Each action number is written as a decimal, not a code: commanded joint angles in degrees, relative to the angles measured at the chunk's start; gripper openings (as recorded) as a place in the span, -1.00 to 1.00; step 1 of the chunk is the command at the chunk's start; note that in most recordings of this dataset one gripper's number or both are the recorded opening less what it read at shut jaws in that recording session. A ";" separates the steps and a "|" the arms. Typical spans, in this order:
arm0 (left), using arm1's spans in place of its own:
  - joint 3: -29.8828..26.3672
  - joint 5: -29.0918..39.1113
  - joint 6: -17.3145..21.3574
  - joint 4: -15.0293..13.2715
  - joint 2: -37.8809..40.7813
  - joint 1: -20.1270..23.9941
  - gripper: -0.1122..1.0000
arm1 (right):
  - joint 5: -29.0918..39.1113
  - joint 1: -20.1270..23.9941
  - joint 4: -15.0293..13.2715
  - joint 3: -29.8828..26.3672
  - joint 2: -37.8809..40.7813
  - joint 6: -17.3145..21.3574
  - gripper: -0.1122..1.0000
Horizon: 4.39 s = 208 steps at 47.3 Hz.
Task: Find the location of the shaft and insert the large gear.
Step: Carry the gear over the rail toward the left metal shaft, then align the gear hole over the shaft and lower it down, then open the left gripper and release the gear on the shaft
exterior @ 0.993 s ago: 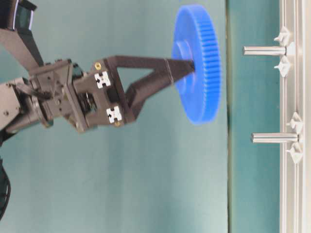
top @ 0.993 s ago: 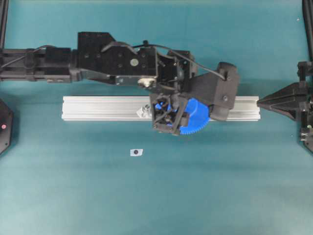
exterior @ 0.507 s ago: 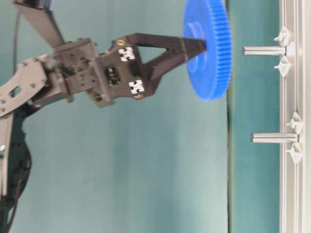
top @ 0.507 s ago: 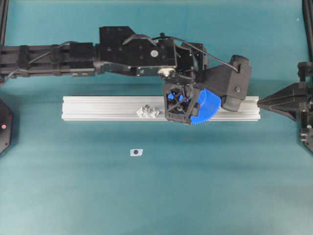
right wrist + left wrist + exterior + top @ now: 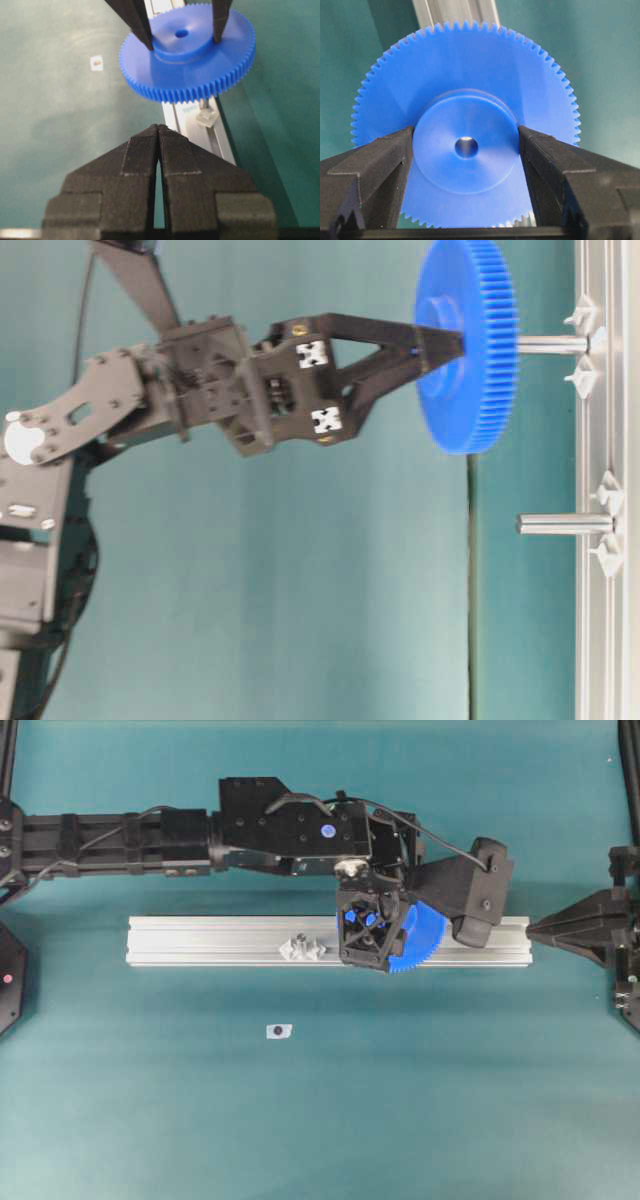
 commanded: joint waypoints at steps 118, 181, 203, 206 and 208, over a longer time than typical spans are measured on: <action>-1.76 -1.32 1.41 0.18 1.23 3.96 0.47 | 1.05 -0.09 -0.09 -1.23 0.35 0.53 -0.78; -5.10 -0.09 1.85 0.18 1.05 2.72 0.70 | 1.14 -0.18 -0.09 -1.49 0.26 1.41 -0.78; -5.45 0.88 1.67 0.18 1.14 2.46 0.70 | 1.14 -0.09 -0.09 -1.49 0.18 1.41 -0.78; -5.45 0.88 1.67 0.18 1.14 2.46 0.70 | 1.14 -0.09 -0.09 -1.49 0.18 1.41 -0.78; -5.45 0.97 1.67 0.18 1.14 2.46 0.70 | 1.14 -0.18 -0.09 -1.49 0.26 1.41 -0.78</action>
